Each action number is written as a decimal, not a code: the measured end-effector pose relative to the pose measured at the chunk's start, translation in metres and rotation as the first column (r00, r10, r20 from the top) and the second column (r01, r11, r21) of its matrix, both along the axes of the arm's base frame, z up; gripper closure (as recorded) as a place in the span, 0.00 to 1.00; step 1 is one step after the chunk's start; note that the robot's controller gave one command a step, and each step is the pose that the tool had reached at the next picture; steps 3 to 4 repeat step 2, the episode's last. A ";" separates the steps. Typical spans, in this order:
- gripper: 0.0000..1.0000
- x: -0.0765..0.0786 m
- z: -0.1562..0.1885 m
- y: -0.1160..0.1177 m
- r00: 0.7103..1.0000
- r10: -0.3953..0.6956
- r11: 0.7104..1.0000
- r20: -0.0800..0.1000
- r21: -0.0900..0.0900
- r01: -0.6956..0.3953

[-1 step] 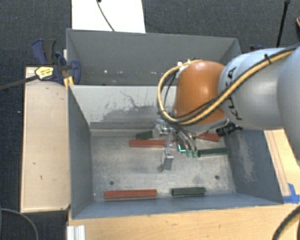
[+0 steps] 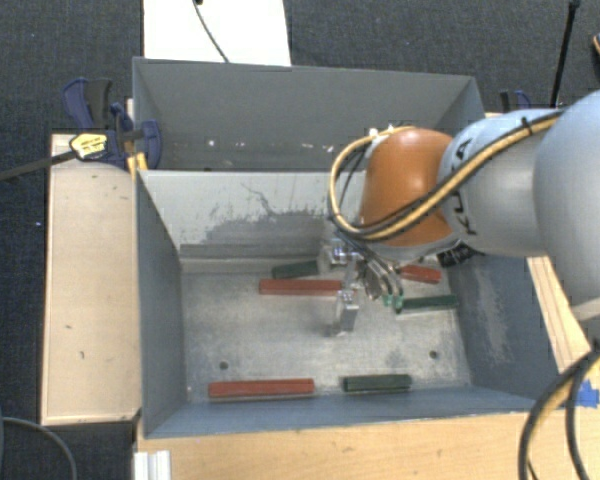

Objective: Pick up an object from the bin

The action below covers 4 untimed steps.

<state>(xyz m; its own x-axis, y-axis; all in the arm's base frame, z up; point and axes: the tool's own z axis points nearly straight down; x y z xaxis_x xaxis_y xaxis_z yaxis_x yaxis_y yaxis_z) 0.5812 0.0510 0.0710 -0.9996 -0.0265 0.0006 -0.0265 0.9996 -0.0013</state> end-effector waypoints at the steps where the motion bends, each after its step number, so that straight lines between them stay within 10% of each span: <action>1: 1.00 0.000 0.003 0.003 1.000 0.000 1.000 0.003 0.002 0.000; 2: 1.00 -0.012 0.134 0.021 0.998 0.065 0.998 0.011 0.002 -0.065; 4: 1.00 -0.012 0.134 0.021 0.998 0.065 0.998 0.011 0.002 -0.065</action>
Offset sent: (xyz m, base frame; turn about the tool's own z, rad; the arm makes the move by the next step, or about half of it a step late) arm 0.0000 0.0000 0.0000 0.0000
